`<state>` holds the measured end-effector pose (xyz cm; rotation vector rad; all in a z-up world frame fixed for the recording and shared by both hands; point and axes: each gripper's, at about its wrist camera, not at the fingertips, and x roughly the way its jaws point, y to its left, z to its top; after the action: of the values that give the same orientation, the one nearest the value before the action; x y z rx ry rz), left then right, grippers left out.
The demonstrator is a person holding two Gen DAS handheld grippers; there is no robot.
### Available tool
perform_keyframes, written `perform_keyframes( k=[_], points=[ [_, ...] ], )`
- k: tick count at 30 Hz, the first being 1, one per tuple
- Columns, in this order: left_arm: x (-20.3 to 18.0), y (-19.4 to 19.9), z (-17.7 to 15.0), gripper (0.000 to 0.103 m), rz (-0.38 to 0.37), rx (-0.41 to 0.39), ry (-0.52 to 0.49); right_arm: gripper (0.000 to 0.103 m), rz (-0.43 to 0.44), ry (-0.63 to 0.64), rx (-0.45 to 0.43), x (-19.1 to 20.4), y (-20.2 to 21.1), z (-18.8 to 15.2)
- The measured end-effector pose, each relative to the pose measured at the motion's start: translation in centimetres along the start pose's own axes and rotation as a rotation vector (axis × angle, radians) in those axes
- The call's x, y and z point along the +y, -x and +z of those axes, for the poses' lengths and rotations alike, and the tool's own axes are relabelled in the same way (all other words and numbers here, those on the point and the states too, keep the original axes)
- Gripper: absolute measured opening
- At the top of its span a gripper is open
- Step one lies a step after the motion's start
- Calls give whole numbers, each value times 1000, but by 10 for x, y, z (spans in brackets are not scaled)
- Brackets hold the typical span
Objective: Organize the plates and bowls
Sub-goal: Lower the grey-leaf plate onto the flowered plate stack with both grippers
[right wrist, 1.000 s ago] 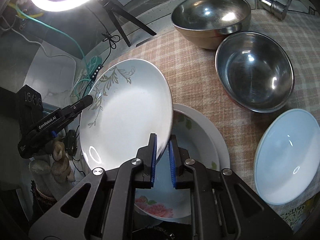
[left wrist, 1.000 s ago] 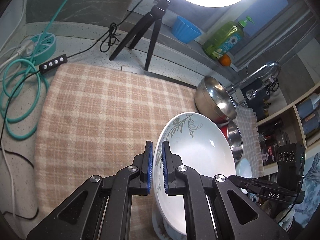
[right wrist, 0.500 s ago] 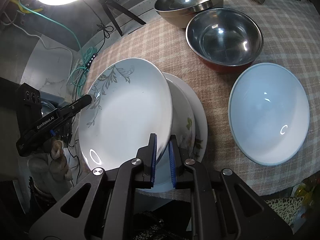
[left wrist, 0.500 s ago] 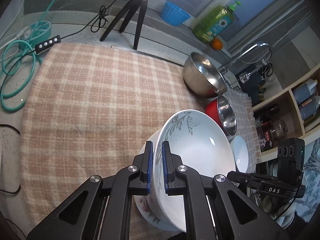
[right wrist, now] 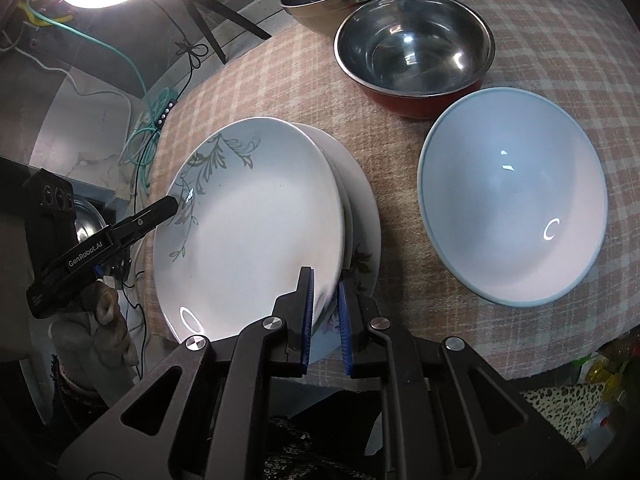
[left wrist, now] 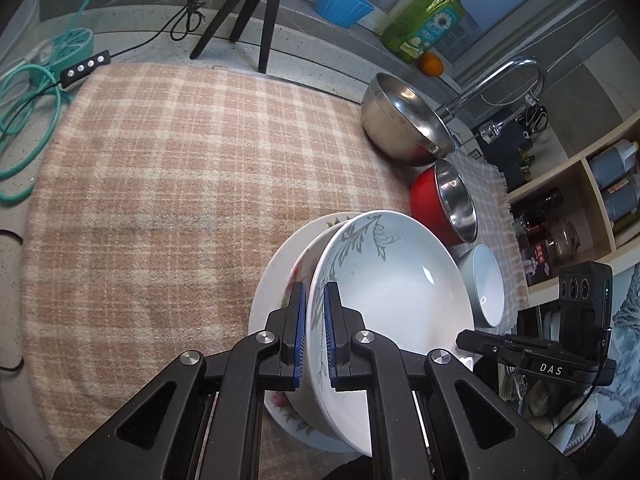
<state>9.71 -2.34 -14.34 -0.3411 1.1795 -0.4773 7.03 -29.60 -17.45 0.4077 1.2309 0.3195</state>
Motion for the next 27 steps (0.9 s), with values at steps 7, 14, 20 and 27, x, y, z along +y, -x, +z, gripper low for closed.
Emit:
perform_keyframes(
  k=[7,14,20,27],
  points=[
    [1,-2,-2,7,9,13,-3,12,-9,3,7,0,-3,-2],
    [3,-5,-2,7,18,17,-1,12,-21,15,11,4,-7,0],
    [3,-7,-3,7,30,19,-2,12,-33,32,19,6,-7,1],
    [3,-7,-3,7,31,19,-2,14,-59,63,14,11,-10,0]
  ],
)
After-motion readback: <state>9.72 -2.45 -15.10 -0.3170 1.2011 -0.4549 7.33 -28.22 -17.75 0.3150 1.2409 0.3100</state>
